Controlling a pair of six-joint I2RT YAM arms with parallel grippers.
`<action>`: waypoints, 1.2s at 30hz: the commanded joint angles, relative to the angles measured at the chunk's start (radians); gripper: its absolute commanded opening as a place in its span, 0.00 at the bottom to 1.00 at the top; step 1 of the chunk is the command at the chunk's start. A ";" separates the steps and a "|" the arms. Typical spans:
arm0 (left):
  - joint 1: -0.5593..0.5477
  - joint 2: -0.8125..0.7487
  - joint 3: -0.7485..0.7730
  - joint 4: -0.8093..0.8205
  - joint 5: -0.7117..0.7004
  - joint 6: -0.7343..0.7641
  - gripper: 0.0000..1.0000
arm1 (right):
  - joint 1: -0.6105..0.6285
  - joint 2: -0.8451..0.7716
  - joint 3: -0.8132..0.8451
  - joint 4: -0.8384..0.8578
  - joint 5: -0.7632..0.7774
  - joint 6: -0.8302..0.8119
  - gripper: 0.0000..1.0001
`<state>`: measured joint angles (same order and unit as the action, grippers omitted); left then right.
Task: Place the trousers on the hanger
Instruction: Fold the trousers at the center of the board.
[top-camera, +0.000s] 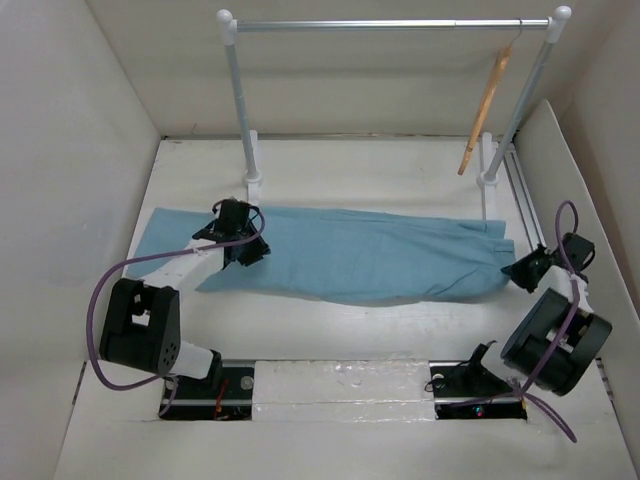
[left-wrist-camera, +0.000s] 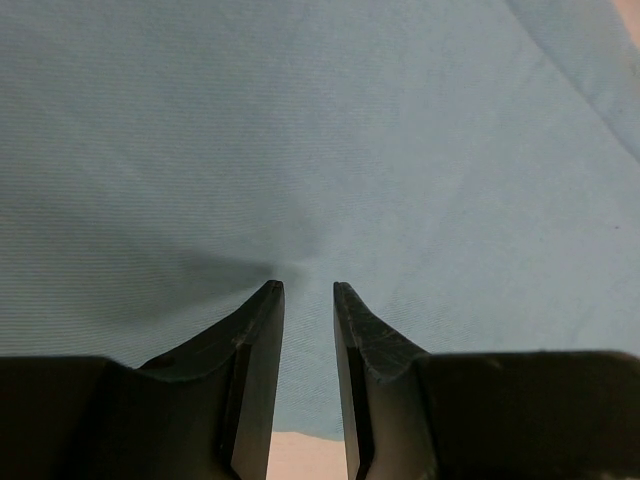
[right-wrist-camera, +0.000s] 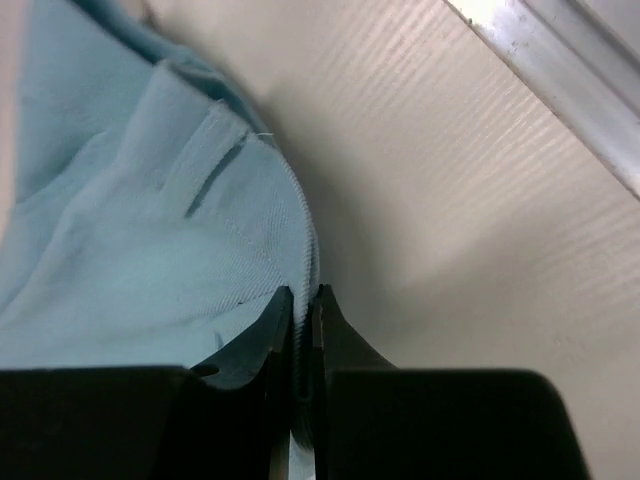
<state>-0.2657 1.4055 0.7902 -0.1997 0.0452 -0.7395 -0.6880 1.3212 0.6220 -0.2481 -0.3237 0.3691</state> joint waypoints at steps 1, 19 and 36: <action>-0.074 -0.023 -0.017 0.036 -0.020 0.009 0.23 | 0.002 -0.239 0.148 -0.117 0.087 -0.055 0.00; -0.777 0.486 0.473 -0.168 -0.083 -0.054 0.23 | 0.280 -0.364 0.685 -0.464 0.052 -0.199 0.00; -0.303 -0.143 0.463 -0.323 -0.217 0.057 0.23 | 1.252 -0.223 0.791 -0.283 0.426 0.097 0.00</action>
<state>-0.6590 1.3632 1.2385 -0.4423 -0.1425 -0.7448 0.4465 1.0382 1.3235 -0.6800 -0.0334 0.3683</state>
